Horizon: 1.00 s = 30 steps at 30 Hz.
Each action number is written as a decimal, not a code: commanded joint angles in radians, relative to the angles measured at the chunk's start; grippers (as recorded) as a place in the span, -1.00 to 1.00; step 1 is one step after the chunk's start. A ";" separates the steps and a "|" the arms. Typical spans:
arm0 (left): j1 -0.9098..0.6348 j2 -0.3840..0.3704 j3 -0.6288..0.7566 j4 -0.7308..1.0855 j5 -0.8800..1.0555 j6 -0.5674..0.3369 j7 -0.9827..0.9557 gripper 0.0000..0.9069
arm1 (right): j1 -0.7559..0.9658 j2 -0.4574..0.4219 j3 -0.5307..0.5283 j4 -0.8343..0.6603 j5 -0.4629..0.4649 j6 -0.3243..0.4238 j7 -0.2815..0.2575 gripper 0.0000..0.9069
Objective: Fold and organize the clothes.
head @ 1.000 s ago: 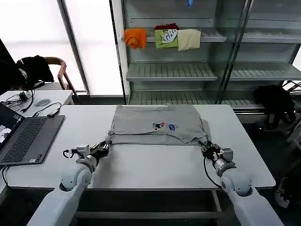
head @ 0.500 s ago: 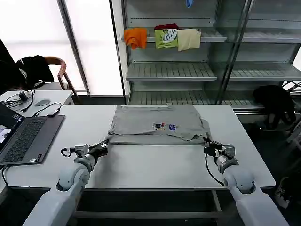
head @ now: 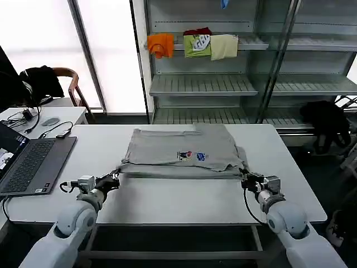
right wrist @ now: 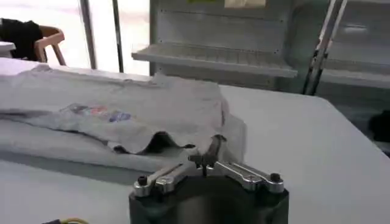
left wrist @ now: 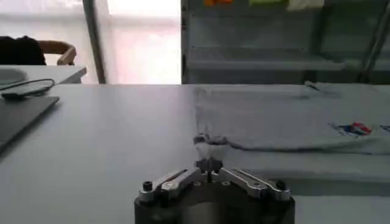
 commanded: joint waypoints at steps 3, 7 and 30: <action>0.399 0.038 -0.101 -0.342 0.014 -0.006 -0.198 -1.00 | -0.217 -0.110 0.051 0.222 0.027 -0.023 0.009 -1.00; 0.491 0.025 -0.117 -0.422 0.032 -0.011 -0.251 -0.98 | -0.294 -0.136 0.072 0.271 0.022 -0.021 0.021 -1.00; 0.607 -0.019 -0.113 -0.480 0.098 0.011 -0.370 1.00 | -0.514 -0.171 0.146 0.357 -0.006 -0.036 0.058 1.00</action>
